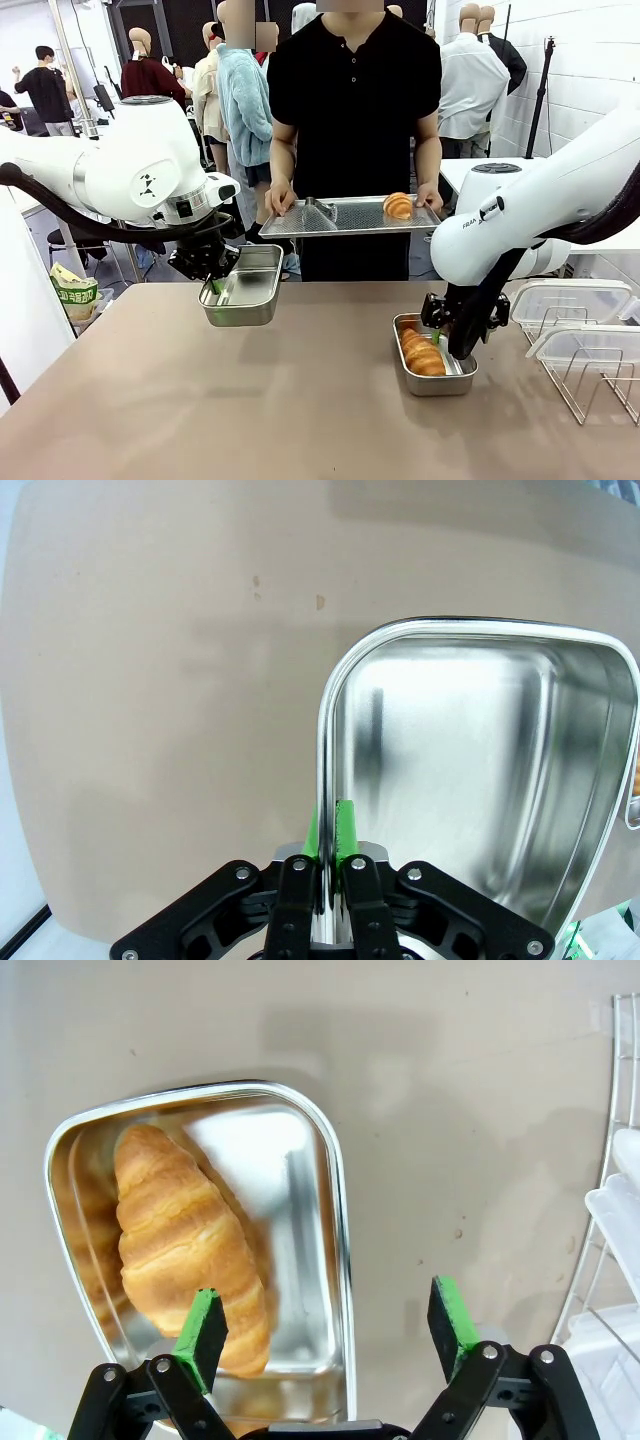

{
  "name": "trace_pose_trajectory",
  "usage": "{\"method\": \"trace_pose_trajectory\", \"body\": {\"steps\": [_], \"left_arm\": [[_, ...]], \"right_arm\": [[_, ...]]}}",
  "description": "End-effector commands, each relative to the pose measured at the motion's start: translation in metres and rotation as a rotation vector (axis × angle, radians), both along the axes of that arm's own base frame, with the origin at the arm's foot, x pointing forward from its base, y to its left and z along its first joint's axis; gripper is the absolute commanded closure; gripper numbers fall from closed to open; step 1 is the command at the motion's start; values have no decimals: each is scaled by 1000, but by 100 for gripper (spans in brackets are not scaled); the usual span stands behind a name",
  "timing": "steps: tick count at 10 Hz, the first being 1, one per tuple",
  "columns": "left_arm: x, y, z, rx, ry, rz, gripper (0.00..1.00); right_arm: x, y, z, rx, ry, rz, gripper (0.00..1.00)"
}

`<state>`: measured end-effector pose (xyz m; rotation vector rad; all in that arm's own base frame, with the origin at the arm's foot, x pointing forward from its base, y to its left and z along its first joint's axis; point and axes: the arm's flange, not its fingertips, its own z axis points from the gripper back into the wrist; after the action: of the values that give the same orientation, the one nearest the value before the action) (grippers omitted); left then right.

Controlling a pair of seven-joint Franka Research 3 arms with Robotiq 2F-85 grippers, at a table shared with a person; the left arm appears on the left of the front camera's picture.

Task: Place the bread in airtight containers.
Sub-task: Once an object is inside an Airtight Container , place the container in the center of the table.

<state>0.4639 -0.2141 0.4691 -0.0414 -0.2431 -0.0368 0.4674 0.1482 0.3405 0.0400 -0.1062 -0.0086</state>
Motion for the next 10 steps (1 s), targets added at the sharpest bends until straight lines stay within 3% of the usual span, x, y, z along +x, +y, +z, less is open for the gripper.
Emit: {"method": "trace_pose_trajectory", "body": {"steps": [1, 5, 7, 10], "left_arm": [[0, 1, 3, -2, -6, 5, 100], [0, 1, 3, -2, -6, 5, 100], [0, 1, 3, -2, -6, 5, 100], [0, 1, 3, -2, -6, 5, 100]], "right_arm": [[-2, -2, -2, -3, -14, 9, 0], [0, 0, 0, 0, 0, 0, 0], [-30, -9, 47, -80, -64, -13, 0], [-44, -10, 103, -54, -158, -2, 0]]}}
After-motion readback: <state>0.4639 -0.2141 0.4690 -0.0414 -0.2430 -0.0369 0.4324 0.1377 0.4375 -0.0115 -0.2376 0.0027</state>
